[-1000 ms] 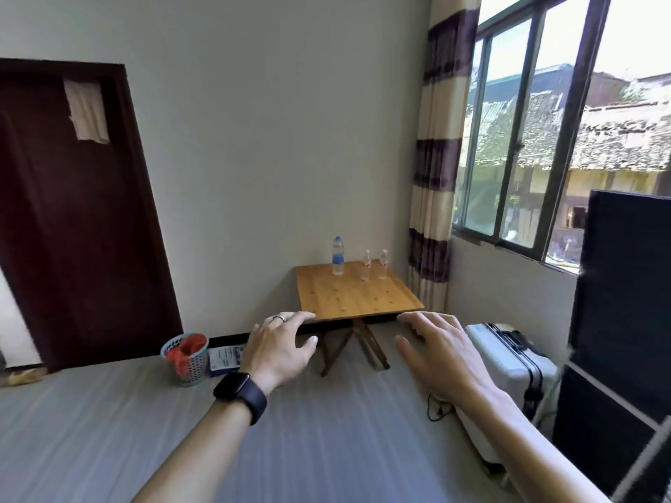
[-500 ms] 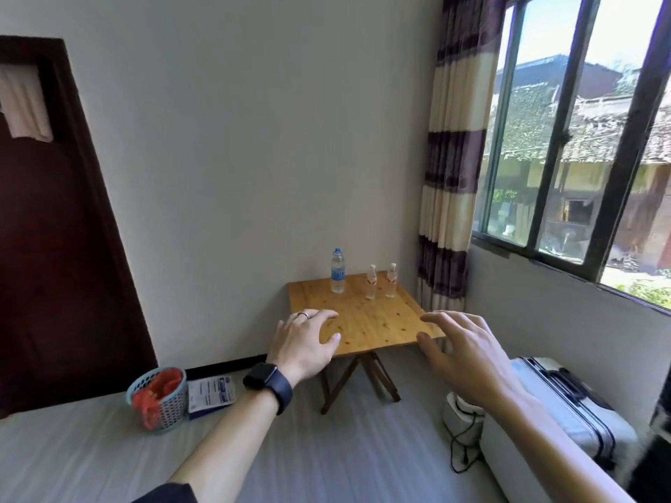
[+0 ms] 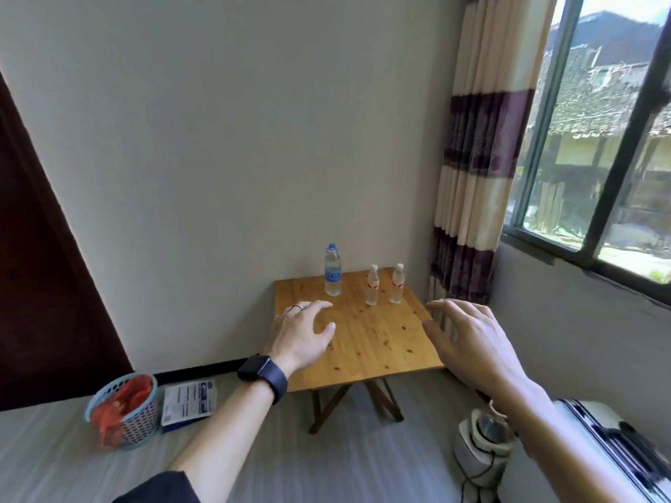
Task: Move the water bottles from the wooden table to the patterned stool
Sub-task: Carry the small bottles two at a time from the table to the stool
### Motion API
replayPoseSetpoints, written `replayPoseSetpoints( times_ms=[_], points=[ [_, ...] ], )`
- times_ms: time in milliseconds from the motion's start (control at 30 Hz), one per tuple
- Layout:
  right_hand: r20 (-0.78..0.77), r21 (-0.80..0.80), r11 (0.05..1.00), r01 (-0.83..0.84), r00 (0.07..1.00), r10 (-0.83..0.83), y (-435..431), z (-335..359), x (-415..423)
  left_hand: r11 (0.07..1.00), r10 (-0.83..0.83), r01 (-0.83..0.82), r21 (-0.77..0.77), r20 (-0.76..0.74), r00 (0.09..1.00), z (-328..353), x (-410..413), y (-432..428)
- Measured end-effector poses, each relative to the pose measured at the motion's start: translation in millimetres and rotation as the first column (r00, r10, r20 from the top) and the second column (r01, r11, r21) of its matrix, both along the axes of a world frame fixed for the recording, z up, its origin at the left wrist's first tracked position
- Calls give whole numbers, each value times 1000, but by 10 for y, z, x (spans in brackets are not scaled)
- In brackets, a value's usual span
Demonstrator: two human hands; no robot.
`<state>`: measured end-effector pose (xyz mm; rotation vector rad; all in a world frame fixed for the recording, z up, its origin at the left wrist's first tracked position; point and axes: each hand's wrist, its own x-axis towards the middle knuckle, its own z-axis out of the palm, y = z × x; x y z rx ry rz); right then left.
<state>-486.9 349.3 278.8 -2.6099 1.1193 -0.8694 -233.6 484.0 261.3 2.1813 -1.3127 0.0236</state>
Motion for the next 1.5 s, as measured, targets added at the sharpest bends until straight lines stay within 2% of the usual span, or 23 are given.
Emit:
replayPoseSetpoints(
  times_ms=[333,500,767,933,1267,1500],
  points=[
    [-103,54,999,-4,995,9,-1753,-485,999,1000,2,0,27,-94,996,-579,1080,-1649],
    [-134,126,990,59,990,-42,-2509,-760,1469,998,-37,45,54,-150,988,-934,1629,-2465],
    [-191,232,965,120,979,-76,-3645,-1292,1902,971,-102,146,190,-225,969,-1472,2116,-3823],
    [-251,310,944,115,967,-35,-4606,-1674,2310,950,-83,154,273,-254,964,-1815,2424,-4743],
    [-357,430,901,63,928,105,-6852,-2168,3340,940,113,4,342,-321,940,-2203,3180,-6772],
    [-300,533,844,55,945,128,-7742,-2494,4101,910,222,-63,410,-352,909,-2496,3479,-7526]
  ],
)
